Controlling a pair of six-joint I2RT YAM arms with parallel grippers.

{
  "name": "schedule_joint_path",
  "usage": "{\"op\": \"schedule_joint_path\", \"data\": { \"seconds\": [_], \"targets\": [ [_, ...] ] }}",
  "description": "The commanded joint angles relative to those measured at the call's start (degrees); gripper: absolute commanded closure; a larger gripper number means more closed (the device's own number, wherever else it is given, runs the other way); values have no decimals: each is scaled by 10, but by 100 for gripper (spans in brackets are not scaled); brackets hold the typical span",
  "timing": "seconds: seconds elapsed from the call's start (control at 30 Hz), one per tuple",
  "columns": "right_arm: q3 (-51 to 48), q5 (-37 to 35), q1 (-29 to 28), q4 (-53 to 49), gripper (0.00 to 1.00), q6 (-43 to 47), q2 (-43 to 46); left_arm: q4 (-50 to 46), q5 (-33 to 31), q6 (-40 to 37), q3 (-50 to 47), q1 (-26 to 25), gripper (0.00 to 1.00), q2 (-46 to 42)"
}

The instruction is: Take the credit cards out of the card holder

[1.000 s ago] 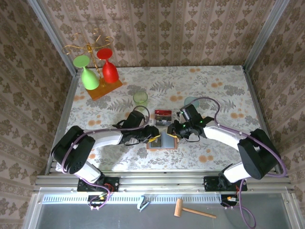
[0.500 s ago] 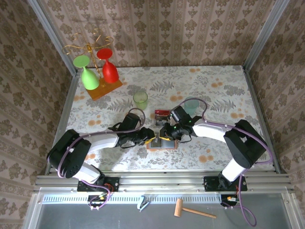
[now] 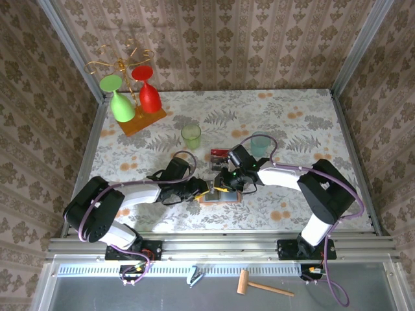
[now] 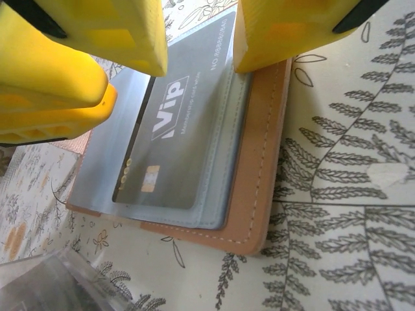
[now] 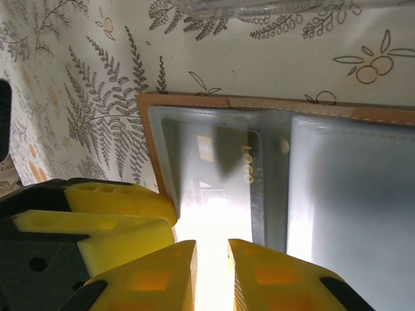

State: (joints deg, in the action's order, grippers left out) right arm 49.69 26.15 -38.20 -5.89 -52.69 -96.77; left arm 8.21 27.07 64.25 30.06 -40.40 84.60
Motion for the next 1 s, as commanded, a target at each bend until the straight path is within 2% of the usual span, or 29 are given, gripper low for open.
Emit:
{"op": "schedule_joint_path", "data": {
  "seconds": [0.0, 0.37, 0.77, 0.97],
  "targets": [
    [13, 7, -4, 5, 79, -4, -12, -4, -6, -9, -13, 3, 67, -10],
    [13, 9, -4, 9, 79, -3, -27, -1, -7, -7, -13, 3, 67, -9],
    [15, 14, -5, 14, 83, -3, -38, -1, -7, -7, -13, 3, 67, -10],
    [15, 4, -5, 0, 79, -1, -40, -1, -7, -7, -12, 3, 67, -9]
  ]
}}
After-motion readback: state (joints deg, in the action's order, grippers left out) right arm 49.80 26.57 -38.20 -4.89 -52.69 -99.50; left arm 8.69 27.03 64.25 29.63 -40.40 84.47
